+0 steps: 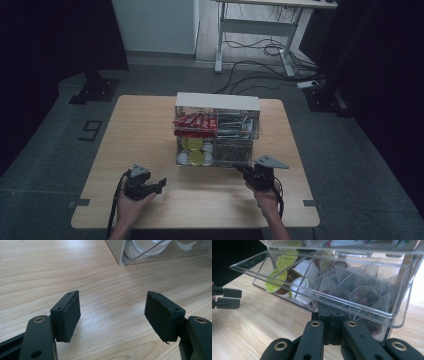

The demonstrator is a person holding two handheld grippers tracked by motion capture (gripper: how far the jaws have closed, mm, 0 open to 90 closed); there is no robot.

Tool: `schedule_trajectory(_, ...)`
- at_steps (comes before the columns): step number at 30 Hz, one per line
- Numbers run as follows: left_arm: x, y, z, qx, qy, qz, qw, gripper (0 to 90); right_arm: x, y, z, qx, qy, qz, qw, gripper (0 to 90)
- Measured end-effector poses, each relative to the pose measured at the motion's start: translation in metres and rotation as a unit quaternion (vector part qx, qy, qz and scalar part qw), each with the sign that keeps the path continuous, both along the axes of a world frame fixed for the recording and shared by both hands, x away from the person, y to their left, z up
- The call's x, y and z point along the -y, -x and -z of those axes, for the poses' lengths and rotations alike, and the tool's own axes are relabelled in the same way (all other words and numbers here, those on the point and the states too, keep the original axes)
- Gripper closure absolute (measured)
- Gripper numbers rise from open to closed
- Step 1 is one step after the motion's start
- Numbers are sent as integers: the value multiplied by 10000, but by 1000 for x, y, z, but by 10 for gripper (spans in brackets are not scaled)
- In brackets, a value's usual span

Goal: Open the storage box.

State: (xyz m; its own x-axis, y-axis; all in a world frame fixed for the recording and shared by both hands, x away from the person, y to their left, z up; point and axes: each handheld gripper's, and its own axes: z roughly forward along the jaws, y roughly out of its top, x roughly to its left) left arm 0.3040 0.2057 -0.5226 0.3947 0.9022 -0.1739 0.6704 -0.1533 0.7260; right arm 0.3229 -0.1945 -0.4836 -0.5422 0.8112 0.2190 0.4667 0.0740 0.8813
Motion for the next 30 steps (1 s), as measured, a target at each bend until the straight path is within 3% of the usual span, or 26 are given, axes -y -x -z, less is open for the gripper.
schedule_trajectory(13,0,-1,1,-8,-88,-36,10000,291,1,-16,-14,139,-201,-1,9997,894)
schedule_trajectory(25,1,1,-1,102,-71,-90,9999,298,-1,-25,-26,304,-420,95,9986,894)
schedule_trajectory(30,5,2,-1,102,-112,-28,9999,297,2,-28,-26,351,-603,291,9971,894)
